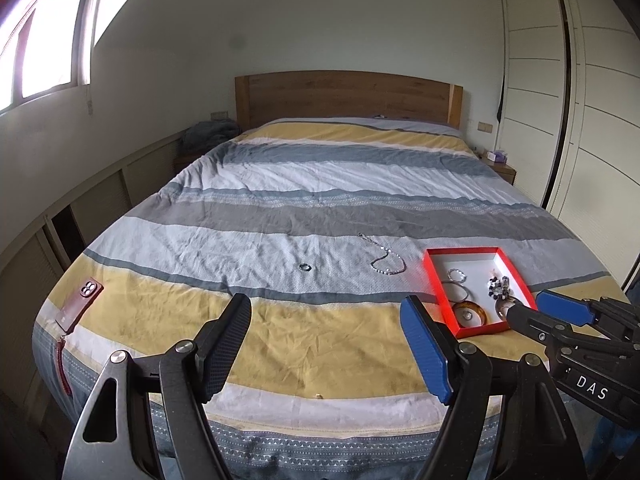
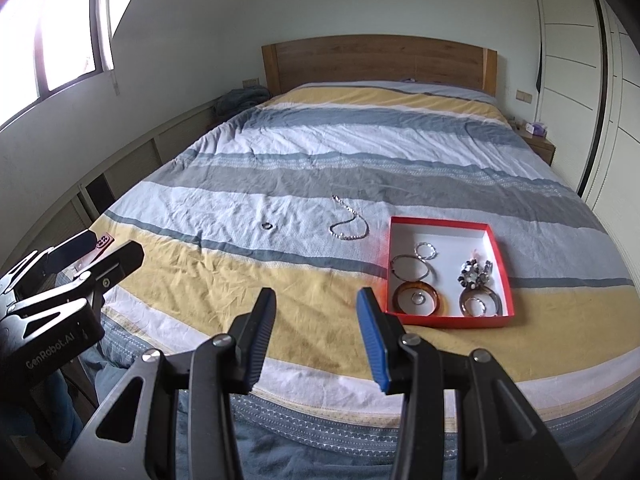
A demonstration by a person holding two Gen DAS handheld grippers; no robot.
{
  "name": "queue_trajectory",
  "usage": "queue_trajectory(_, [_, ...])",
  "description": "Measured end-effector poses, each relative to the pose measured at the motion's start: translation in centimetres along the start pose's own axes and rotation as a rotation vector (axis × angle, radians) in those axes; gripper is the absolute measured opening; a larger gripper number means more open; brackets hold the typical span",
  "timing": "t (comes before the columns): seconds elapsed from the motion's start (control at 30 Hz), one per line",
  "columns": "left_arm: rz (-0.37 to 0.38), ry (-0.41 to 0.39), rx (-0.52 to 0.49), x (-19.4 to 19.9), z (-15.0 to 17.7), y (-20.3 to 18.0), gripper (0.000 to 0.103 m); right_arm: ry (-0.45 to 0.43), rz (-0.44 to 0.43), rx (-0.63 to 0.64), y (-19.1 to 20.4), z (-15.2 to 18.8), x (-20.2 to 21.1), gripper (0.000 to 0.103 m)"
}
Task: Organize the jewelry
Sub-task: 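Withdraw both tools from the box toward the last ring and chain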
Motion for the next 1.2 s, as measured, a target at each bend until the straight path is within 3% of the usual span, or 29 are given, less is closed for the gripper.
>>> queue_trajectory(0.3, [0.026,0.079,0.018,-4.1,1.2,0.2,0.076,0.074,-0.007,-0.011,-0.5,0.8,-3.8,0.040])
queue_trajectory(0.87, [0.003,0.252,0.047,-13.2,4.2,2.5,0.076,0.226,-0.032,-0.030,-1.7,1.9,-12.6,0.040])
queue_trajectory(1.2, [0.036,0.315,0.076,-21.8,2.9,5.6,0.079,0.266,-0.060,-0.025,-2.3,-2.0,-20.2,0.040])
Point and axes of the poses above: each gripper's, at about its wrist camera, not at the fingertips, and x roughly against the way its jaws point, y to its left, z to its underside, the point moved 9 cm from there along -x, roughly the way its jaws point, and after that the axes turned 2 degrees about y, right-handed, at the moved point
